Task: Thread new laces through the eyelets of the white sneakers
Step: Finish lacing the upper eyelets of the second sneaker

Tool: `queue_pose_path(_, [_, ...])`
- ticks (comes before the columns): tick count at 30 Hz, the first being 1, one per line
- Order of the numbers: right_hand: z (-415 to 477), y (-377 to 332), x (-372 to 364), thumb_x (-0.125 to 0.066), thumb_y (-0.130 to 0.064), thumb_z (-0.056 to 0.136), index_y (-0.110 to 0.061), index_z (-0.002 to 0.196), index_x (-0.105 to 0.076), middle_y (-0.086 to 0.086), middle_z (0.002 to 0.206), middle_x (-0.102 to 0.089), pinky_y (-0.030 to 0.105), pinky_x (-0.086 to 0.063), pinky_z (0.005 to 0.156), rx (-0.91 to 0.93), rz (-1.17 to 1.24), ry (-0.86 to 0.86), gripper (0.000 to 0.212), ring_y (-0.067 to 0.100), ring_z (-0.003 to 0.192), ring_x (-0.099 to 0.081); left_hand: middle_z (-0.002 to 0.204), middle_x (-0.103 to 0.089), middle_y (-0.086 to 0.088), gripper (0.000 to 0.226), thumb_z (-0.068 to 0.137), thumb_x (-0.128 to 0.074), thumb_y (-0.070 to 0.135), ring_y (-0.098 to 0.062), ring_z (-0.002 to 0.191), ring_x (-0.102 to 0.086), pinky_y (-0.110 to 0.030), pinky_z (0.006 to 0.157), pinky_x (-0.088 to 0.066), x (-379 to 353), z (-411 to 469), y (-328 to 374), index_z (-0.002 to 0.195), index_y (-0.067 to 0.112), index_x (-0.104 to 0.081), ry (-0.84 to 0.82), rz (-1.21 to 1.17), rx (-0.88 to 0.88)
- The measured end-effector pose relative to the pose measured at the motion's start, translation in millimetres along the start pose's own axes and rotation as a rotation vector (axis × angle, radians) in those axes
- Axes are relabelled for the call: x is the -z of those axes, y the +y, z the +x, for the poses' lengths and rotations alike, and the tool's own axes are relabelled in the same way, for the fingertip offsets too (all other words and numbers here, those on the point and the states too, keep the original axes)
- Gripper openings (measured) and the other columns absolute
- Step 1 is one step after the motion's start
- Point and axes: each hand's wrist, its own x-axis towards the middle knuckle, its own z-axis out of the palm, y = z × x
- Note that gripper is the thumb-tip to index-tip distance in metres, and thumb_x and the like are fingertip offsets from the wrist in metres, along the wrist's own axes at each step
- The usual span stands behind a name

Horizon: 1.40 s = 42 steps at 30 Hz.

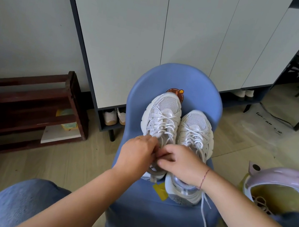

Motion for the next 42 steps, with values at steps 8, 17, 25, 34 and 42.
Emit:
queue_pose_path(8, [20,-4,17,-0.066,-0.037,0.082,-0.026,0.098,-0.058,-0.012,0.083,-0.055,0.032,-0.039,0.083,0.071,-0.551,0.523,0.021,0.014,0.085,-0.054,0.098,-0.05,0.012,0.036,0.079,-0.072,0.039,-0.011,0.079,-0.051,-0.03,0.066,-0.045,6,18,-6,0.102,0.02,-0.052,0.015,-0.252,0.245])
queue_pose_path(17, [21,4,13,-0.06,-0.02,0.085,-0.024,0.098,-0.058,-0.006,0.088,-0.066,0.03,-0.017,0.072,0.125,-0.69,0.604,0.014,0.021,0.092,-0.053,0.092,-0.055,0.005,0.009,0.085,-0.058,0.011,-0.021,0.071,-0.057,-0.039,0.063,-0.047,2,15,-17,0.091,0.016,-0.053,0.089,-0.213,0.234])
queue_pose_path(25, [19,-2,18,-0.062,-0.034,0.086,-0.027,0.105,-0.055,-0.012,0.09,-0.059,0.03,-0.018,0.074,0.087,-0.673,0.506,0.021,0.016,0.096,-0.051,0.1,-0.05,0.015,0.019,0.088,-0.064,0.033,-0.008,0.074,-0.057,-0.033,0.062,-0.049,4,15,-15,0.1,0.023,-0.052,0.018,-0.258,0.252])
queue_pose_path(34, [-7,17,-24,-0.048,-0.002,0.084,-0.011,0.098,-0.064,-0.001,0.101,-0.052,0.039,-0.048,0.075,0.389,-0.664,0.046,0.023,0.027,0.085,-0.057,0.106,-0.056,0.011,0.025,0.087,-0.067,0.033,-0.004,0.078,-0.059,-0.031,0.074,-0.052,15,14,-21,0.107,0.021,-0.059,-0.059,-0.4,0.238])
queue_pose_path(42, [-1,15,-33,-0.042,-0.016,0.09,-0.012,0.124,-0.054,0.003,0.126,-0.05,0.031,-0.031,0.102,0.394,-0.721,-0.031,0.036,0.026,0.112,-0.048,0.101,-0.058,0.011,0.022,0.086,-0.068,0.035,-0.004,0.078,-0.059,-0.026,0.072,-0.052,20,13,-23,0.103,0.023,-0.06,-0.072,-0.454,0.265])
